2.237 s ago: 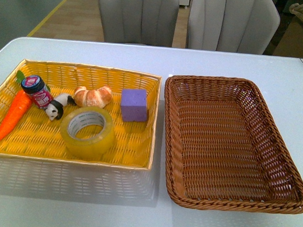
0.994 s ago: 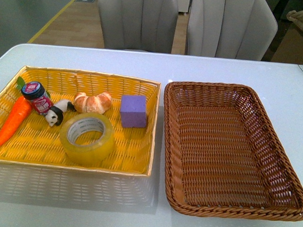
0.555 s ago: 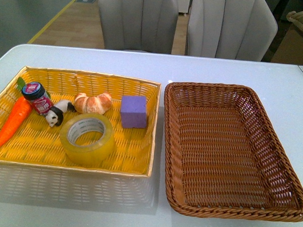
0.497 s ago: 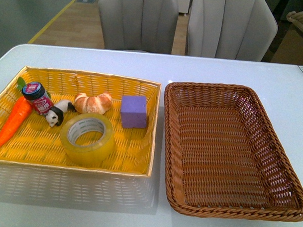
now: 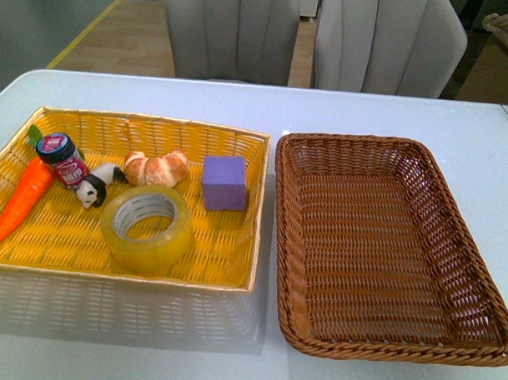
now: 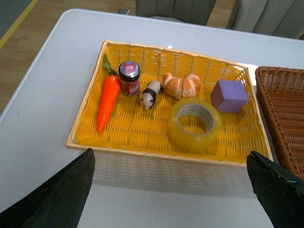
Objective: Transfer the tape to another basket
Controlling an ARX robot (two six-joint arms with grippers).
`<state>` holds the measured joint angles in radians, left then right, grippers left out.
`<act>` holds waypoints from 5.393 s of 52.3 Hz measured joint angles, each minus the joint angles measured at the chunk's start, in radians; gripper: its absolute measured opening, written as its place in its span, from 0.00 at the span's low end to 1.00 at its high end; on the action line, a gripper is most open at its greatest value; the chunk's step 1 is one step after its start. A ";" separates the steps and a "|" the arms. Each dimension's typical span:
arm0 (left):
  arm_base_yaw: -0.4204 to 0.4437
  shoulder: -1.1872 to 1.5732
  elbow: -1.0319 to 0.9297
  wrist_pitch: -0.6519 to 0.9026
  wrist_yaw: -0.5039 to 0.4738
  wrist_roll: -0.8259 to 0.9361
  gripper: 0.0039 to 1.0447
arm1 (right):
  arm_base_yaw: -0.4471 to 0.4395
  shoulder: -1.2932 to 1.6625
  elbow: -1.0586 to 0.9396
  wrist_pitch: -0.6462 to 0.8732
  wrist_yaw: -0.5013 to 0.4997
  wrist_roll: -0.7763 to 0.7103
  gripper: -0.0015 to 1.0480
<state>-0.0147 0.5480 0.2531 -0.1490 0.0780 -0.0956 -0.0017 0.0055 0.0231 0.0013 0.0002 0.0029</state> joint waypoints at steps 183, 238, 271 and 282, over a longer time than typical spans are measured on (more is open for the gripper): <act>-0.163 1.666 0.795 0.250 -0.052 -0.176 0.39 | 0.000 0.000 0.000 0.000 0.000 0.000 0.91; -0.180 1.441 0.792 0.259 -0.067 -0.171 0.11 | 0.000 0.000 0.000 0.000 0.000 0.000 0.91; -0.497 1.487 1.023 0.113 -0.056 -0.206 0.11 | 0.000 0.000 0.000 0.000 0.000 0.000 0.91; -0.591 1.584 1.133 0.071 -0.056 -0.214 0.11 | 0.000 0.000 0.000 0.000 0.000 0.000 0.91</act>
<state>-0.6060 2.1323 1.3857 -0.0776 0.0223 -0.3099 -0.0017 0.0055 0.0231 0.0013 0.0002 0.0029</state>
